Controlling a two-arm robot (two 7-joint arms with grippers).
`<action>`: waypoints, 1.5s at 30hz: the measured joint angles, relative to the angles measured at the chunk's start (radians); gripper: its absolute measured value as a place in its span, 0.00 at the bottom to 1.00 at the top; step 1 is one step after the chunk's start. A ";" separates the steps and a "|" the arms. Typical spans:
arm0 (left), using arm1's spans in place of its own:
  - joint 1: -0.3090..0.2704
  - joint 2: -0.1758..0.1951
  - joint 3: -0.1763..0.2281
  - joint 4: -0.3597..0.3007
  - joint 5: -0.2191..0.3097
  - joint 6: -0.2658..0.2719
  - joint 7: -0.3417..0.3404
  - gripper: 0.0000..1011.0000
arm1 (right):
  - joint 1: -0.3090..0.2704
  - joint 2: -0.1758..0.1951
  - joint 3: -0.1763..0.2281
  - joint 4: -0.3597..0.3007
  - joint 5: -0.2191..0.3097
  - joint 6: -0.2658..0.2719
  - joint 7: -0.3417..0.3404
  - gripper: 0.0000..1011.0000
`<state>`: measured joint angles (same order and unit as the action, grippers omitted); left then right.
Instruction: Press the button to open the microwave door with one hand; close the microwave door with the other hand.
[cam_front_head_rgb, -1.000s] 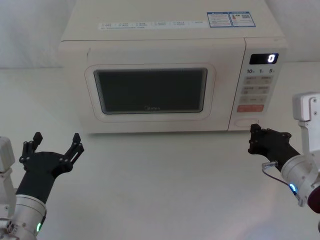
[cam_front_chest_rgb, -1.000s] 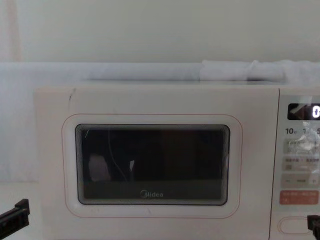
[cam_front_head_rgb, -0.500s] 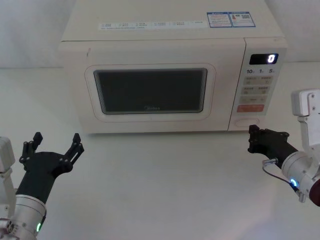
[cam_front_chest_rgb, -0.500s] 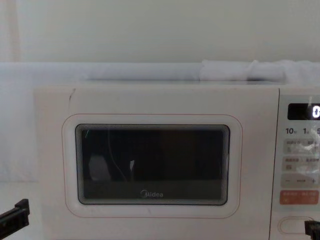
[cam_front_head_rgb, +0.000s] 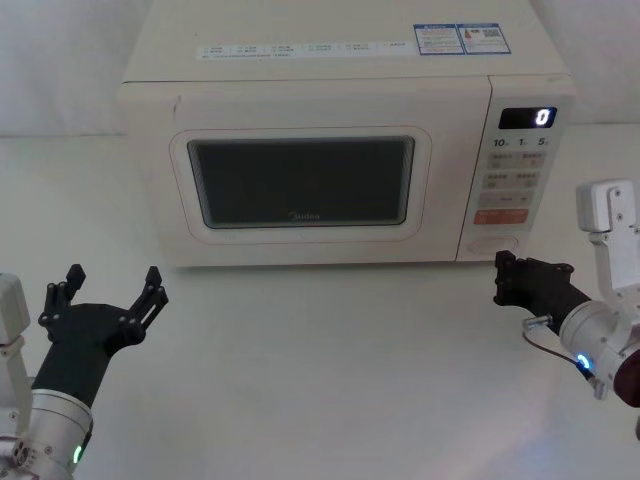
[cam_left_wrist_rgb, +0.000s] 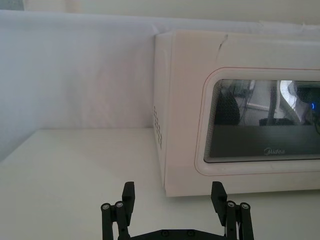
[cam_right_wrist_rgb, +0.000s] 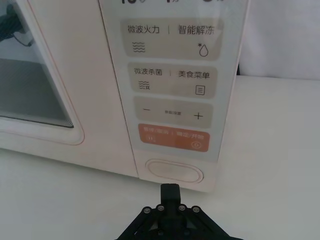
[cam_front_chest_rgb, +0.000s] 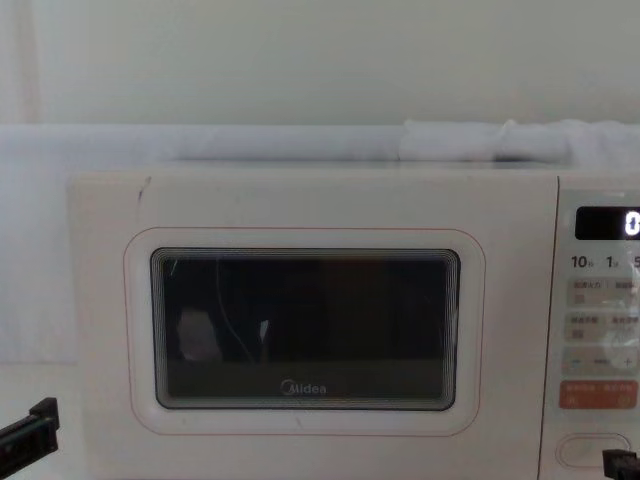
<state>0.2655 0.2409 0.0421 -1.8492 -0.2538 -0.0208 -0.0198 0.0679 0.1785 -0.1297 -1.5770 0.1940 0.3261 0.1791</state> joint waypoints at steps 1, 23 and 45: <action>0.000 0.000 0.000 0.000 0.000 0.000 0.000 0.99 | 0.002 -0.001 -0.001 0.004 0.000 -0.002 -0.002 0.00; 0.000 0.000 0.000 0.000 0.000 0.000 0.000 0.99 | 0.050 -0.020 -0.025 0.041 -0.029 0.001 -0.033 0.00; 0.000 0.000 0.000 0.000 0.000 0.000 0.000 0.99 | 0.033 -0.035 -0.006 0.032 -0.047 0.003 -0.049 0.00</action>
<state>0.2655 0.2410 0.0421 -1.8492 -0.2538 -0.0207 -0.0198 0.1009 0.1432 -0.1360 -1.5447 0.1474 0.3286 0.1297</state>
